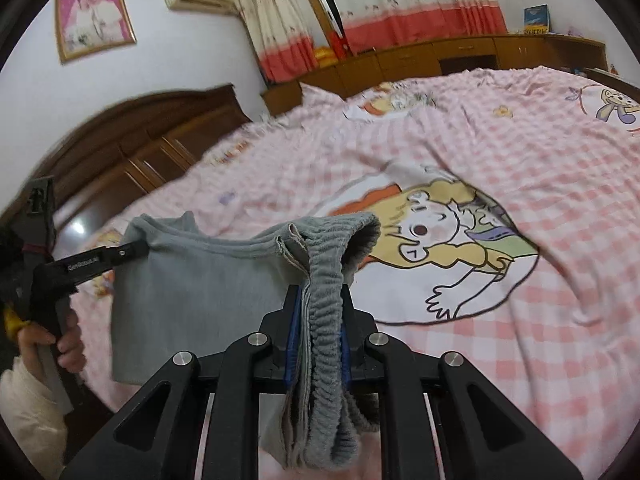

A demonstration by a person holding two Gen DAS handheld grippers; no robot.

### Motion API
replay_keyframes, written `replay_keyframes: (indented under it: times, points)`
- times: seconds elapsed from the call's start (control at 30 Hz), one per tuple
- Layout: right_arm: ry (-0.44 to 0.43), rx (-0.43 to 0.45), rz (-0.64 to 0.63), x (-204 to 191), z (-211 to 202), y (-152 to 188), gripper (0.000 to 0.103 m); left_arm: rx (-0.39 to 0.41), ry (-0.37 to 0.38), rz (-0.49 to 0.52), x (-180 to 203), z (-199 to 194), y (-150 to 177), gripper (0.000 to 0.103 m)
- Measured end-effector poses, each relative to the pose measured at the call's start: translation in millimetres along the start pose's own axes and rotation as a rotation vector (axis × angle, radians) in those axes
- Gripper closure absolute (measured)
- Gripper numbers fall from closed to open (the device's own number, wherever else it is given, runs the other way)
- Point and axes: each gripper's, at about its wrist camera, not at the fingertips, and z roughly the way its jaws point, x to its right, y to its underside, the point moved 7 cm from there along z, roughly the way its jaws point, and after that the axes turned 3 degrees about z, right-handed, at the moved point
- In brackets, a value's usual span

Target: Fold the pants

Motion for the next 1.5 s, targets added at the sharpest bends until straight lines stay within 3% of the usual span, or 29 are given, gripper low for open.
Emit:
replay_keyframes:
  times: [0.17,0.37,0.43,0.57,0.73,0.83,1.07,1.3,1.4,1.5]
  points:
    - [0.074,-0.087,0.010,29.7,51.9,9.1,0.085,-0.091,-0.067,0.027,-15.3,62.3,27.0,0.084]
    - [0.033,-0.140,0.049,50.7,68.3,20.9,0.073,-0.149,-0.124,0.006,-36.4,92.9,46.0,0.059]
    - [0.005,-0.156,0.073,53.0,67.7,19.8,0.072,-0.147,-0.135,0.014,-40.4,90.7,46.7,0.050]
    - [0.004,-0.185,0.087,49.5,56.5,13.0,0.072,-0.121,-0.135,0.021,-47.4,65.1,38.9,0.050]
    - [0.094,-0.117,0.046,39.6,24.1,-7.1,0.072,-0.101,-0.121,0.012,-54.8,23.8,36.7,0.049]
    - [0.076,-0.098,0.032,26.6,6.8,-8.6,0.069,-0.098,-0.083,-0.023,-58.0,-3.2,52.7,0.044]
    - [-0.004,-0.167,-0.008,-9.7,7.7,17.2,0.069,-0.095,-0.056,-0.098,-60.6,-53.1,113.4,0.030]
    - [-0.006,-0.247,-0.004,-20.4,28.7,46.0,0.069,-0.170,-0.064,-0.089,-53.9,-38.9,160.0,0.029]
    - [0.006,-0.241,-0.014,-20.3,30.5,52.5,0.069,-0.173,-0.035,-0.103,-47.3,-25.9,165.3,0.029]
    - [0.011,-0.250,-0.019,-18.6,33.3,57.7,0.069,-0.151,-0.054,-0.122,-46.4,-20.5,161.5,0.028]
